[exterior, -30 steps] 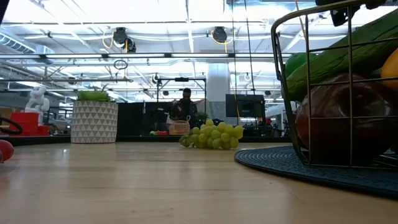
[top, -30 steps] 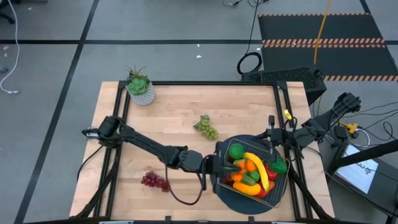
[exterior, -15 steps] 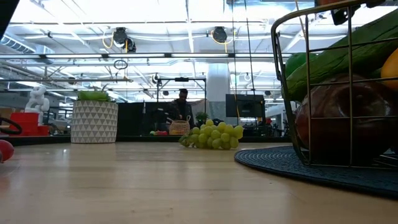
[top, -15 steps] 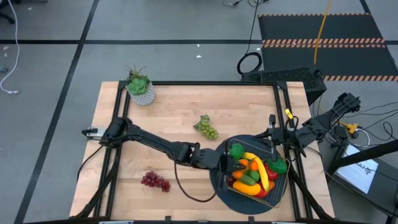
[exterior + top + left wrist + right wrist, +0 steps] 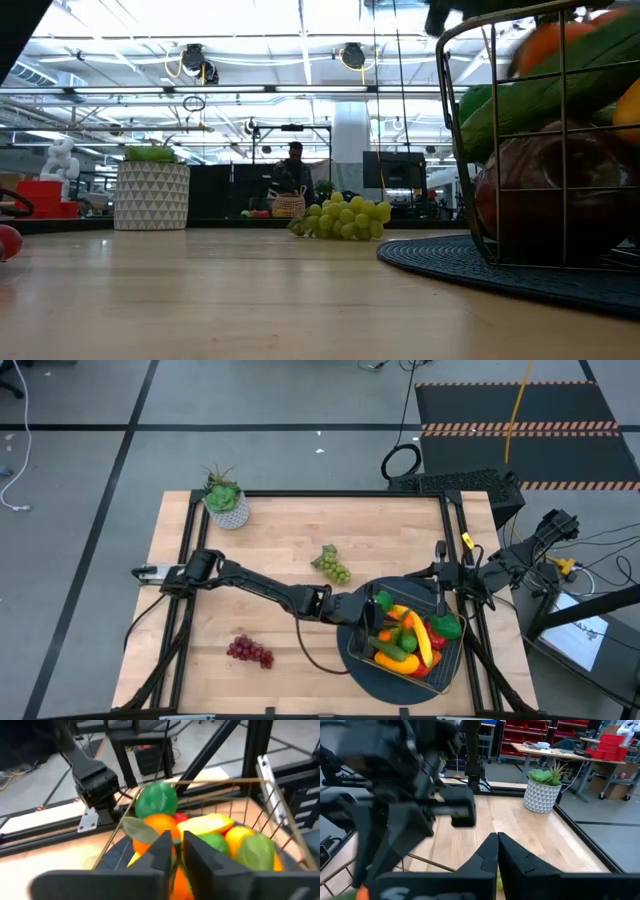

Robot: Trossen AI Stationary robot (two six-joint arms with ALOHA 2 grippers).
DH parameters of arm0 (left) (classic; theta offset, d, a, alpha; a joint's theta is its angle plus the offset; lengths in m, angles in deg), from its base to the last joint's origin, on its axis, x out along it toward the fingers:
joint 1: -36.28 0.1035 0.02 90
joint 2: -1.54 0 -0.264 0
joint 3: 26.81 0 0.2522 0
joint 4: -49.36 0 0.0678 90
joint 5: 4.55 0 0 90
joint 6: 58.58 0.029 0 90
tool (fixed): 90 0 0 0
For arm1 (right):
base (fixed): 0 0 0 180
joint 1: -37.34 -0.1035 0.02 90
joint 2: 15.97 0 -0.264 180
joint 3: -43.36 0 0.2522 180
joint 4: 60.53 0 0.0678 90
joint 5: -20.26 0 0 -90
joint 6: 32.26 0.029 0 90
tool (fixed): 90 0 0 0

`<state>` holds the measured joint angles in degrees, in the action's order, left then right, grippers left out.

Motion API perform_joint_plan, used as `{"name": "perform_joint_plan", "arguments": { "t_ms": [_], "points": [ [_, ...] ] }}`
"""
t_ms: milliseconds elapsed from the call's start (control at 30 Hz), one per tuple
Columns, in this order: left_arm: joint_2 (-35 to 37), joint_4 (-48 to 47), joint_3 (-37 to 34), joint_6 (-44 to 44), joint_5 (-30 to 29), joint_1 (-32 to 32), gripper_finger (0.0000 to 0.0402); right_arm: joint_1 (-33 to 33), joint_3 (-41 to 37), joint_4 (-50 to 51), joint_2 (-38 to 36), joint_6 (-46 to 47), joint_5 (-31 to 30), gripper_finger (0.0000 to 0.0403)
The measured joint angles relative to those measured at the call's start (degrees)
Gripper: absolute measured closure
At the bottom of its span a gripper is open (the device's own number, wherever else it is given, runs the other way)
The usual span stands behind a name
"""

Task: Build produce basket
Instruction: Put the tangerine into the gold wire basket, then put the top grapes into the gold wire basket

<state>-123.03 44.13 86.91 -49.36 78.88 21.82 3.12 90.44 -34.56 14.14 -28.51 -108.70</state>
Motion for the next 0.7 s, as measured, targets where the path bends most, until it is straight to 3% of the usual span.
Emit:
{"name": "perform_joint_plan", "arguments": {
  "t_ms": [233,367,533,700],
  "points": [
    [0.55,-0.3,0.02,-0.74,-2.58,-1.24,0.0232,0.0,0.0,0.02,-0.2,0.03,0.0,0.0403],
    [3.48,-3.19,0.0,-1.75,-3.7,-2.22,0.0184,0.01,0.0,0.06,-0.2,2.26,0.01,0.0403],
    [9.37,-14.74,0.02,-4.67,-7.64,-3.32,0.0164,0.0,0.0,0.4,-0.13,6.23,1.77,0.0403],
    [13.04,-27.72,0.04,-4.91,-14.9,-3.15,0.0179,0.0,0.0,0.5,0.46,10.86,4.68,0.0403]
  ]
}}
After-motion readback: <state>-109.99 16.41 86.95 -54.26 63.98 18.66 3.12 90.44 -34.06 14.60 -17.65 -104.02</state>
